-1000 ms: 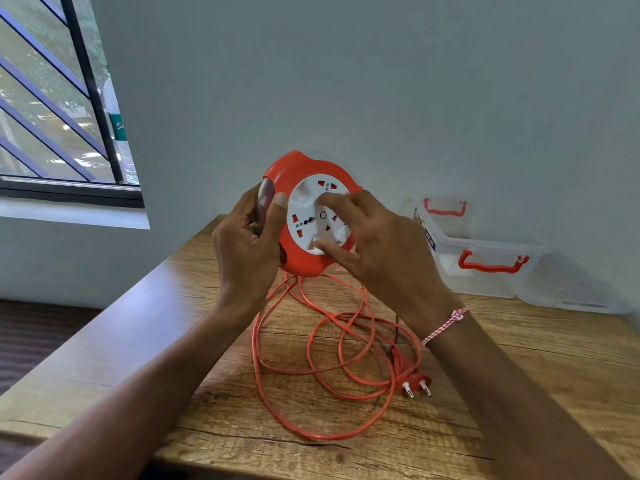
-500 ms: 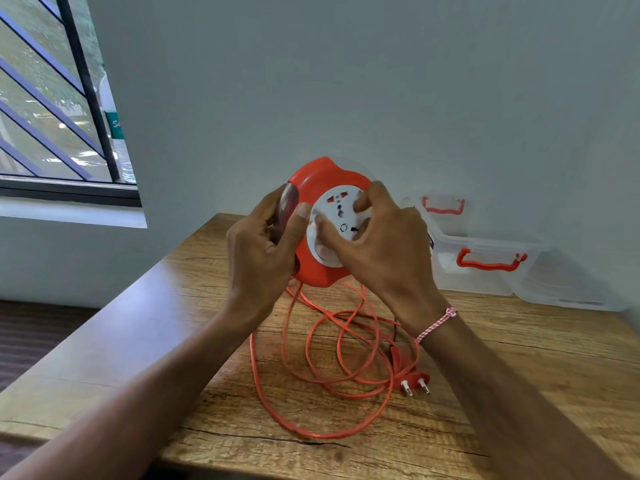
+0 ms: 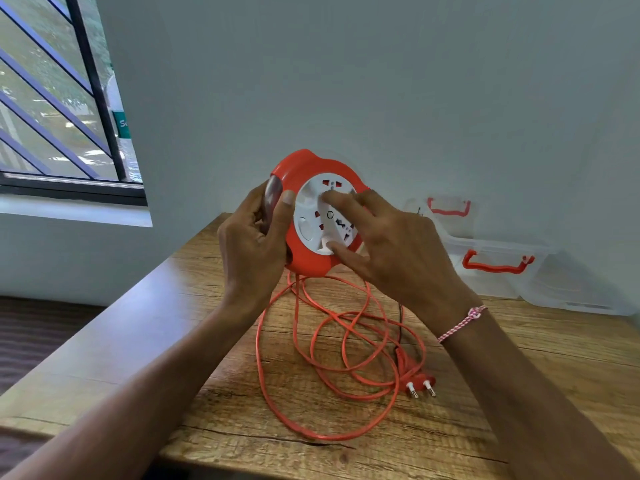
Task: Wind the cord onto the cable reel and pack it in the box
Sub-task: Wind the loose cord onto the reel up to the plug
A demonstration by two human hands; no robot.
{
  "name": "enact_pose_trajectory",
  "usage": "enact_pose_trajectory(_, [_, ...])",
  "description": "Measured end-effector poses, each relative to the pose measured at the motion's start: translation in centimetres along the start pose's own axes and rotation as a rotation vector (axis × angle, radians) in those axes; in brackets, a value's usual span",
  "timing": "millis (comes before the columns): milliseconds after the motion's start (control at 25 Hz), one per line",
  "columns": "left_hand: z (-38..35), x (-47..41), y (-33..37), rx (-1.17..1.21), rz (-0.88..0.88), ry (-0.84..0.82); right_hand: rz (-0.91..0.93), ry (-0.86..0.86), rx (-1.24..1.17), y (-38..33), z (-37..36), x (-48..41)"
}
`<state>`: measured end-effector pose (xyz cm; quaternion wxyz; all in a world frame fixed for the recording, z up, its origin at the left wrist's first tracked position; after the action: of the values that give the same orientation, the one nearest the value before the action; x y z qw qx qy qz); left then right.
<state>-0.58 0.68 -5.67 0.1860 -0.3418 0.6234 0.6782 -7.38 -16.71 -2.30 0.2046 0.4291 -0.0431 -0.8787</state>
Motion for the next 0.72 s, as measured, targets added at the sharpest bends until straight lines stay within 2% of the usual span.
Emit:
enact_pose_trajectory(200, [-0.3, 0.3, 0.2, 0.004, -0.024, -0.035, 0.054, 0.013, 0.099, -0.5, -0.1, 0.2])
enact_pose_trajectory(320, [-0.6, 0.5, 0.2, -0.005, -0.05, -0.053, -0.045, 0.085, 0.076, -0.6, 0.4, 0.3])
enact_pose_trajectory(440, [-0.9, 0.8, 0.2, -0.032, -0.089, -0.074, -0.355, 0.15, -0.187, -0.4, 0.2, 0.4])
enact_pose_trajectory(560, [-1.1, 0.9, 0.0, -0.017, -0.079, -0.083, -0.797, 0.111, -0.754, 0.2, -1.2, 0.9])
enact_pose_trajectory(600, [-1.1, 0.8, 0.0, -0.014, -0.069, -0.081, -0.873, 0.111, -0.875, 0.1, -1.4, 1.0])
enact_pose_trajectory(640, [-1.0, 0.7, -0.1, -0.007, -0.055, -0.078, -0.865, 0.112, -0.873, 0.0, -1.2, 0.9])
enact_pose_trajectory(720, [-0.8, 0.7, 0.0, 0.015, -0.025, -0.064, -0.673, 0.135, -0.551, 0.3, -0.3, 0.6])
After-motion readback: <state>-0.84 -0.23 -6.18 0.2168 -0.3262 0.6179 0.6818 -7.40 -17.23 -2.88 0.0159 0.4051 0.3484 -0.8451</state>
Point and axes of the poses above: each hand's wrist, its own x-axis away from the middle knuckle, its own z-axis out of the back of the hand, y = z × x, the point moved 5 cm from there along -x, towards the middle knuckle, and after that the axes turned 5 degrees about z, right-handed, at the moved point
